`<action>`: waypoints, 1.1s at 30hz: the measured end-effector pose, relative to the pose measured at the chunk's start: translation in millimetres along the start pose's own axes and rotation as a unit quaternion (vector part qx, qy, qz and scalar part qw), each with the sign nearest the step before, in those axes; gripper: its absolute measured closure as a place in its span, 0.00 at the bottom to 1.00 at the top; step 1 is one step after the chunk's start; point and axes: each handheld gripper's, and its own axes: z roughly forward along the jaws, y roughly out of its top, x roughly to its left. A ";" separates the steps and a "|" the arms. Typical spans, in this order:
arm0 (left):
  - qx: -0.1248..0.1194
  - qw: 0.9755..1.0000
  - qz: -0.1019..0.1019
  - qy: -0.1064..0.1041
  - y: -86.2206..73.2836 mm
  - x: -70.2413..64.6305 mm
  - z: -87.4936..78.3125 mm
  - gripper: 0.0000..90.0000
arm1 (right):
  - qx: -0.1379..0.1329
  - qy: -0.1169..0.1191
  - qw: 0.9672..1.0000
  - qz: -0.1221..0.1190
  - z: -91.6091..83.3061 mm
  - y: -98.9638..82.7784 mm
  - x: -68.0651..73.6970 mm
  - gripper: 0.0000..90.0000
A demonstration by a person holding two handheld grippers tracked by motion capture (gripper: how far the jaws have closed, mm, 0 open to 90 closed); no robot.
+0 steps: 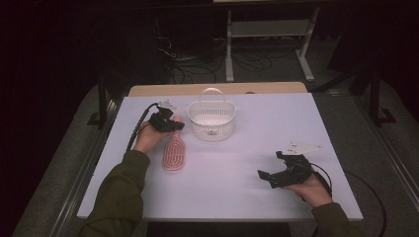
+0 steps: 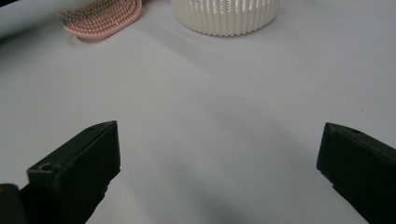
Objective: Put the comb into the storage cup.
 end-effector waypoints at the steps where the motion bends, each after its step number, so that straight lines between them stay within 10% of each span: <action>1: 0.000 1.000 -0.001 0.000 0.0 0.0 0.0 1.00 | 0.000 0.000 1.000 0.000 -0.1 0.0 -0.1 0.00; 33: 0.015 0.999 -0.010 0.029 -7.5 11.3 -11.7 1.00 | 0.002 0.002 1.000 0.002 0.4 -0.5 -0.2 0.00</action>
